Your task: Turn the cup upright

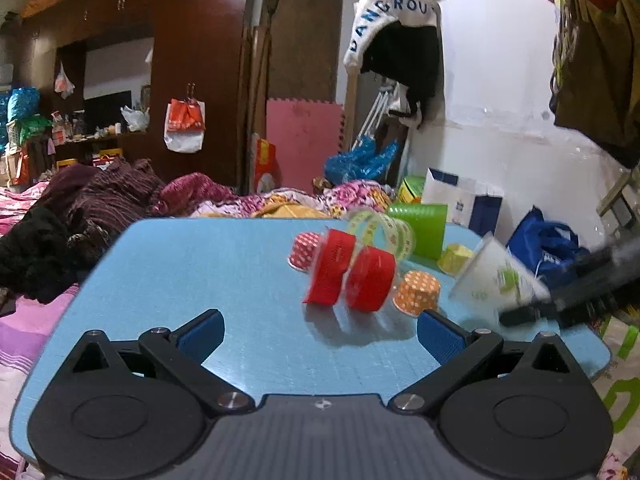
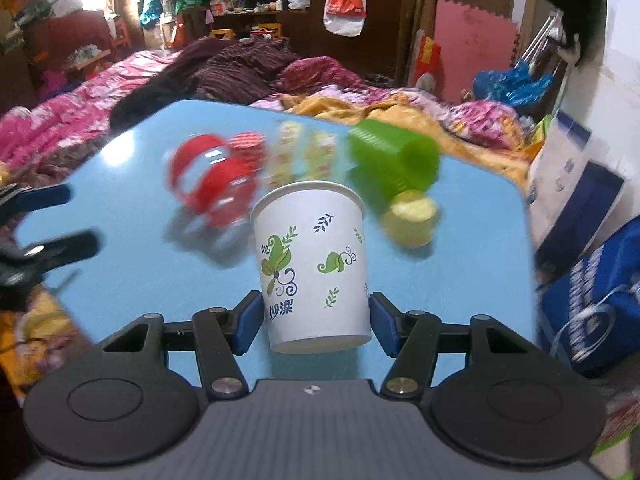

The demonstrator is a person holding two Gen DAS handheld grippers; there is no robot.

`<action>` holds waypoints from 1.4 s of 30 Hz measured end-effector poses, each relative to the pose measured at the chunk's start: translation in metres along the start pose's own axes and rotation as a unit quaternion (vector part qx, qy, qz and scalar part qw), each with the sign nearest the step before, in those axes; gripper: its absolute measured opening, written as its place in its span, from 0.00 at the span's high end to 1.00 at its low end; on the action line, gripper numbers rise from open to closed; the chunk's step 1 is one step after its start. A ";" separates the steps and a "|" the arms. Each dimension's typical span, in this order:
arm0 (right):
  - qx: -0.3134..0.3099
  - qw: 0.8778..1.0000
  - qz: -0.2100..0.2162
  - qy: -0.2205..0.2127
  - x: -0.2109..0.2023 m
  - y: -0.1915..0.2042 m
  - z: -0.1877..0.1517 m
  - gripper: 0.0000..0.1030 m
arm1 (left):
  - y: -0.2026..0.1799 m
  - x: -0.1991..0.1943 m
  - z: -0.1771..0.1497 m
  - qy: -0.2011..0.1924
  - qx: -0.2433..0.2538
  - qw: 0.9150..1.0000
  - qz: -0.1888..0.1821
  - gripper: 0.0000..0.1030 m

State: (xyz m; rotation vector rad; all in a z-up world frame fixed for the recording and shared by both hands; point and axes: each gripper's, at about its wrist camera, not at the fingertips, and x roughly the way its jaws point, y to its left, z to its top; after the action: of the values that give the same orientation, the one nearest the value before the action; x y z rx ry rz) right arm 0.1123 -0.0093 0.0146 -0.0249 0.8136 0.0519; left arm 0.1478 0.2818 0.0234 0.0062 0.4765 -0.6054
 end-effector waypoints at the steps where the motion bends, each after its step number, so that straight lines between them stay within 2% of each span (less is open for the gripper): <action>1: 0.006 1.000 0.004 -0.004 -0.003 0.007 -0.003 0.42 | 0.003 -0.002 0.001 -0.003 -0.002 1.000 -0.002 0.00; 8: 0.056 0.998 0.035 -0.004 0.003 0.040 -0.005 0.43 | 0.030 -0.010 0.002 0.001 -0.038 0.999 -0.029 0.00; 14: 0.080 0.996 0.035 0.009 0.021 0.059 -0.002 0.43 | 0.038 -0.016 0.000 -0.004 -0.046 0.998 -0.043 0.00; 20: 0.105 0.994 0.022 0.002 0.029 0.071 -0.004 0.43 | 0.050 -0.021 0.000 -0.013 -0.067 0.997 -0.040 0.00; 26: 0.084 0.996 0.017 -0.002 0.030 0.084 -0.006 0.42 | 0.049 -0.015 -0.003 -0.001 -0.074 0.996 -0.051 0.00; 31: 0.067 0.998 0.016 0.005 0.032 0.092 -0.005 0.41 | 0.055 -0.006 -0.007 0.027 -0.117 0.989 -0.084 0.00; 35: 0.055 0.998 0.018 0.009 0.036 0.097 -0.010 0.37 | 0.057 -0.003 -0.006 0.038 -0.126 0.988 -0.075 0.00; 38: 0.050 0.998 0.023 -0.005 0.031 0.094 -0.014 0.33 | 0.056 -0.003 -0.002 0.045 -0.132 0.987 -0.079 0.00; 42: 0.050 0.998 0.040 -0.016 0.024 0.083 -0.022 0.32 | 0.041 0.001 0.006 0.066 -0.108 0.989 -0.076 0.00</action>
State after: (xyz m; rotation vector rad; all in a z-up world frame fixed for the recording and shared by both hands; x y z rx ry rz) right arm 0.1081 0.0739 -0.0183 0.1030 0.7840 0.0877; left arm 0.1736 0.3138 0.0232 -0.1987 0.6746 -0.7029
